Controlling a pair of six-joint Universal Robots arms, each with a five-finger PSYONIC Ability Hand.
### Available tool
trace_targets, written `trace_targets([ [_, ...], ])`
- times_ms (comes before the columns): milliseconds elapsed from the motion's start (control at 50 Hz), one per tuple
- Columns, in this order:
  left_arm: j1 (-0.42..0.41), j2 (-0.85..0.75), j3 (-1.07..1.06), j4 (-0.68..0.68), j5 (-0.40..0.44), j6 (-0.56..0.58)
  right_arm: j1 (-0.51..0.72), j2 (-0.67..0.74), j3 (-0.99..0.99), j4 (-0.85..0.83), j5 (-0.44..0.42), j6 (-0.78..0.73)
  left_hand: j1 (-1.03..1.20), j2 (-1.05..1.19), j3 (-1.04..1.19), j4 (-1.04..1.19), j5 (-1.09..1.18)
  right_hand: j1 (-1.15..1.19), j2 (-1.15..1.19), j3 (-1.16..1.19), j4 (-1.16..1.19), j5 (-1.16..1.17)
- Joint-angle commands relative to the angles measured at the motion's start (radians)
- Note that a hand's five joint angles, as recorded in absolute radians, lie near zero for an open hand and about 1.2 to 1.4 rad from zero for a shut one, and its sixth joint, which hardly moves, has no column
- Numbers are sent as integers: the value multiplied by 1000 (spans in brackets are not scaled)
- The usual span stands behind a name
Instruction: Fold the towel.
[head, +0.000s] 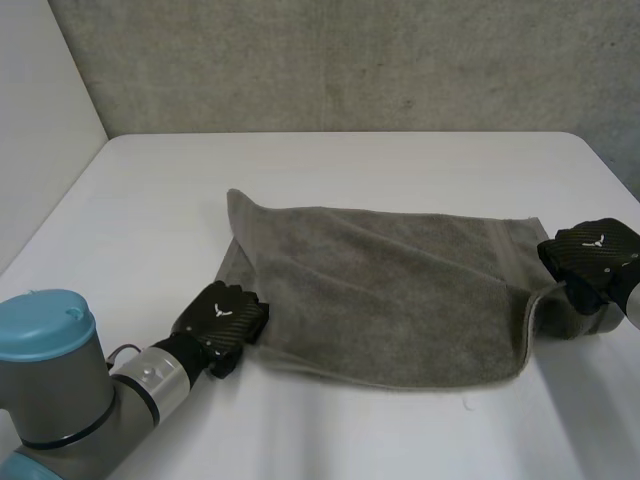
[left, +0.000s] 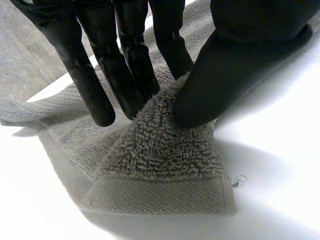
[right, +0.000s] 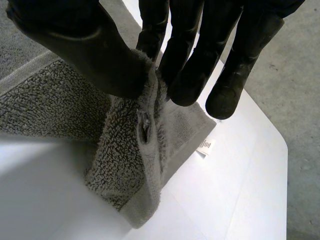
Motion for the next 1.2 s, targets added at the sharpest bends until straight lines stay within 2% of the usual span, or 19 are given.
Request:
trace_targets([
  [20, 1, 13, 6, -5, -17, 1, 10, -4, -2, 2, 1, 3, 258, 234, 239, 237, 253, 61, 70, 53, 61, 47],
  [160, 26, 159, 4, -23, -88, 1, 8, -30, -18, 8, 6, 6, 258, 234, 239, 237, 253, 61, 70, 53, 61, 47],
  [200, 36, 195, 4, -32, -103, 3, 1, -82, -20, 12, 6, 6, 258, 234, 239, 237, 253, 61, 70, 53, 61, 47],
  [260, 86, 282, 0, -66, -114, 3, 1, -106, -20, 14, 3, 6, 258, 234, 239, 237, 253, 61, 70, 53, 61, 47],
  [300, 136, 398, -8, -115, -111, 1, -1, -147, -26, 15, 4, 6, 258, 234, 239, 237, 253, 61, 70, 53, 61, 47],
  [340, 151, 449, -8, -138, -111, -2, -3, -171, -37, 15, 6, 11, 258, 234, 239, 237, 253, 61, 70, 53, 61, 47],
  [460, 162, 610, 23, -187, -113, -19, -9, -294, -113, 20, 9, 104, 258, 234, 239, 237, 253, 61, 70, 53, 61, 47],
  [540, 159, 658, 52, -195, -122, -45, -10, -342, -180, 55, 7, 146, 258, 234, 239, 237, 253, 61, 70, 53, 61, 47],
  [620, 156, 676, 89, -203, -123, -83, -10, -356, -293, 188, -2, 147, 258, 234, 239, 237, 253, 61, 70, 53, 61, 47],
  [680, 158, 655, 109, -213, -122, -97, -9, -336, -343, 308, -13, 129, 258, 234, 239, 237, 253, 61, 70, 53, 61, 47],
  [740, 164, 603, 104, -222, -120, -99, -1, -247, -339, 403, -10, 16, 258, 234, 239, 237, 253, 61, 70, 53, 61, 47],
  [880, 155, 381, 101, -218, -117, -89, -1, -132, -313, 422, 7, -118, 258, 234, 239, 237, 253, 61, 70, 53, 61, 47],
  [1100, 153, 57, 285, -222, -131, -85, 7, 92, -387, 413, 27, -110, 258, 234, 239, 237, 253, 61, 70, 53, 61, 47],
  [1200, 148, -21, 355, -216, -152, -86, 82, 230, -477, 373, 84, -81, 258, 234, 239, 237, 253, 61, 70, 53, 61, 47],
])
